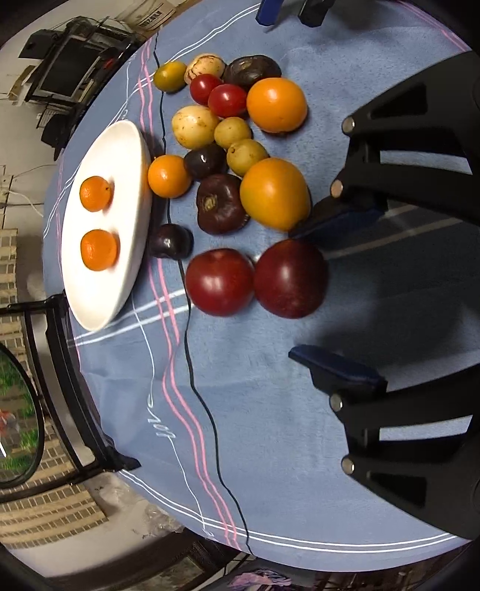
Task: Organize fruits
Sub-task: 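Grasp the dark brown fruit with the right tool while the left grasps a red tomato, place both on plate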
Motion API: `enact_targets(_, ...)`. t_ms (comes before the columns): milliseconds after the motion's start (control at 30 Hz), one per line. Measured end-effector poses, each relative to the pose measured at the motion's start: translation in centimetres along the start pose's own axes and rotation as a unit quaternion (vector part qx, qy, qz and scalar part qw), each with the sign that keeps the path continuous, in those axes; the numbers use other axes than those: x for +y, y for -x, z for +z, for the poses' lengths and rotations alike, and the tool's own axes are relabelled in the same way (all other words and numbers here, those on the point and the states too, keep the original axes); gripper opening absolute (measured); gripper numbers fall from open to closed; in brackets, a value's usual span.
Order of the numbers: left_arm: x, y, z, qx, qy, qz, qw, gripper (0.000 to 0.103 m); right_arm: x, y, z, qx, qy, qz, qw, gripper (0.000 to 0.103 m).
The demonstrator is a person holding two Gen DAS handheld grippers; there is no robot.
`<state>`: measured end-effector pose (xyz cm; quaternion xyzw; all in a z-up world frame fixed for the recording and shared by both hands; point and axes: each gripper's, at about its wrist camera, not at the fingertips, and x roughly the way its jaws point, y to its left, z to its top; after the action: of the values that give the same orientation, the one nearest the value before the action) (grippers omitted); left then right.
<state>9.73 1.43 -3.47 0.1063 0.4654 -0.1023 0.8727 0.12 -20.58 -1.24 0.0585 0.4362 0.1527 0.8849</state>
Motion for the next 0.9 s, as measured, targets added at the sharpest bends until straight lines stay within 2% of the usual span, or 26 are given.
enact_targets(33,-0.1,0.0,0.1,-0.001,0.001,-0.013,0.9999,0.038,0.0,-0.1,0.0,0.001,0.001,-0.001,1.000,0.066)
enact_targets(133,-0.5,0.2,0.0,-0.006,-0.005,-0.002,1.0000,0.039,0.1,-0.4,0.4,0.009,0.007,-0.006,1.000,0.066)
enact_targets(467,-0.5,3.1,-1.1,-0.024,0.021,-0.019,0.9993,0.039,2.6,-4.7,3.1,0.051,0.077,-0.037,0.995,0.066)
enact_targets(633,-0.8,3.6,-1.2,-0.025,0.023,-0.022,0.9992,0.039,3.1,-6.5,4.4,0.056,0.092,-0.055,0.993,0.049)
enact_targets(700,-0.8,3.7,-1.1,-0.026,0.024,-0.021,0.9992,0.039,3.3,-6.2,4.3,0.053,0.097,-0.060,0.992,0.048)
enact_targets(767,-0.8,3.9,-1.1,-0.026,0.023,-0.021,0.9992,0.039,3.3,-5.2,4.1,0.045,0.098,-0.047,0.993,0.048)
enact_targets(900,-1.0,4.8,-0.3,-0.037,0.018,-0.022,0.9989,0.039,2.6,-1.9,4.4,0.005,0.092,-0.037,0.995,0.049)
